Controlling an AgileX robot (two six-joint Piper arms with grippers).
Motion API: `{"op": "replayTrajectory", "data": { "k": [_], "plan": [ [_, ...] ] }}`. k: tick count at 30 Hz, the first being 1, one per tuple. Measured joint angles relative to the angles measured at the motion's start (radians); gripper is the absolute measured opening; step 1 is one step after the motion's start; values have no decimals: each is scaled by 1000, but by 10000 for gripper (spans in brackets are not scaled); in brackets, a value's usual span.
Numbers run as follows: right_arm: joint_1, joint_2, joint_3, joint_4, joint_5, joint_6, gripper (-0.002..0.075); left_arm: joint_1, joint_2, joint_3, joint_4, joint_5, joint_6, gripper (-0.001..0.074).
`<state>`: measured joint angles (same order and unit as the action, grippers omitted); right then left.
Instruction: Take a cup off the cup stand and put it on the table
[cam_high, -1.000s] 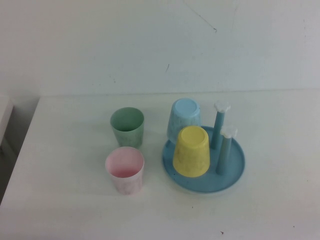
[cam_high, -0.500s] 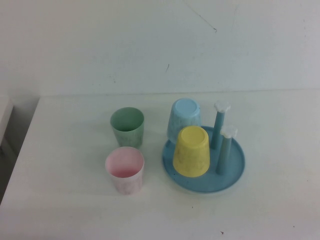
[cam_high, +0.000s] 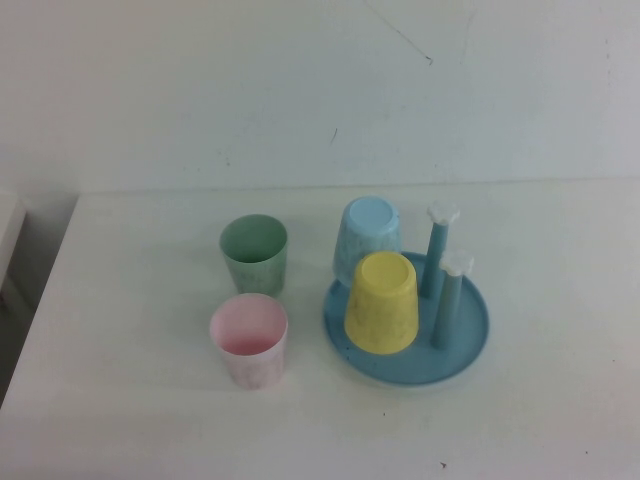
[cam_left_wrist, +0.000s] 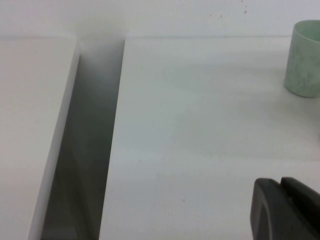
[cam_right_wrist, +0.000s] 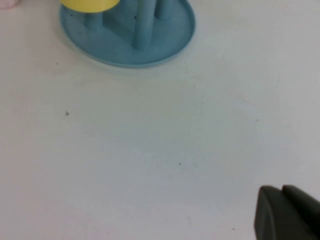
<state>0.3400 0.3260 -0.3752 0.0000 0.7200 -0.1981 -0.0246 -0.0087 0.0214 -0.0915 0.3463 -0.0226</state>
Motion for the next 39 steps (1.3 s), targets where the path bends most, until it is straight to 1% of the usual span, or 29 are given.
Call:
{"op": "replayTrajectory", "data": {
  "k": [4, 10, 14, 17, 22, 39],
  "plan": [
    [-52, -5, 56, -32, -116, -19, 0, 0, 0, 0, 0, 0, 0, -1],
    [-186, -103, 193, -43, -329, -2, 0, 0, 0, 0, 0, 0, 0, -1],
    [-272, -226, 269, -43, -361, 41, -1, 0, 0, 0, 0, 0, 0, -1],
    [-315, -303, 327, -45, -361, 56, -1, 0, 0, 0, 0, 0, 0, -1],
    [-328, -337, 396, -44, -343, 114, -1, 0, 0, 0, 0, 0, 0, -1],
    [-331, -339, 396, -48, -343, 126, -1, 0, 0, 0, 0, 0, 0, -1]
  ]
}}
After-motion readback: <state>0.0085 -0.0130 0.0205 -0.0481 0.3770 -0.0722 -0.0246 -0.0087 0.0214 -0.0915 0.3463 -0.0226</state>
